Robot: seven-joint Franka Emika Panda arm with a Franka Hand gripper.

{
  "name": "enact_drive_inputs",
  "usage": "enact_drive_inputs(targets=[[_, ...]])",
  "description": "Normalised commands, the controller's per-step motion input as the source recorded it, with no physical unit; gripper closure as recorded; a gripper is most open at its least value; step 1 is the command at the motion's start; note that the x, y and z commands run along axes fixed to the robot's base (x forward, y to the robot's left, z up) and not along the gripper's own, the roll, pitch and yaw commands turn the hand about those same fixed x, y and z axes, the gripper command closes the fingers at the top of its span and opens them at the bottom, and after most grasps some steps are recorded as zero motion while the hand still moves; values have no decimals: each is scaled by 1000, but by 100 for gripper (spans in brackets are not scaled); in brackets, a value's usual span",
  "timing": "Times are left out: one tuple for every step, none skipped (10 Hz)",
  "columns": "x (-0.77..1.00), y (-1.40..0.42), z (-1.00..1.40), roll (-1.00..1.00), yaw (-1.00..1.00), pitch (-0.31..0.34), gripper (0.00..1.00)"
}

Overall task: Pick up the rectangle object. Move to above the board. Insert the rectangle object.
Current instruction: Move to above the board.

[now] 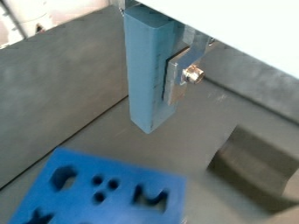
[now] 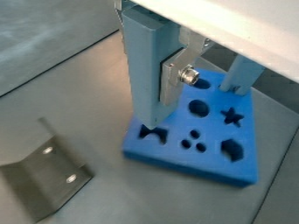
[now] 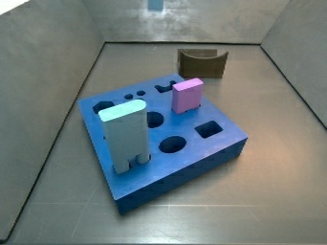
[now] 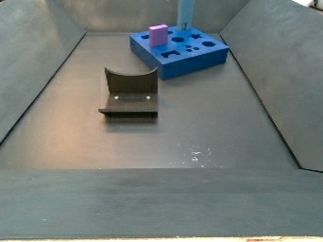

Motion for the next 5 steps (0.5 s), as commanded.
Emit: enact_drive_inputs(targets=[[19, -1000, -346, -35, 1, -1, 100], [30, -1000, -346, -7, 5, 7, 100], [41, -1000, -344, -2, 1, 12, 100], [66, -1000, -351, 19, 9, 17, 100], [76, -803, -289, 43, 12, 11, 100]])
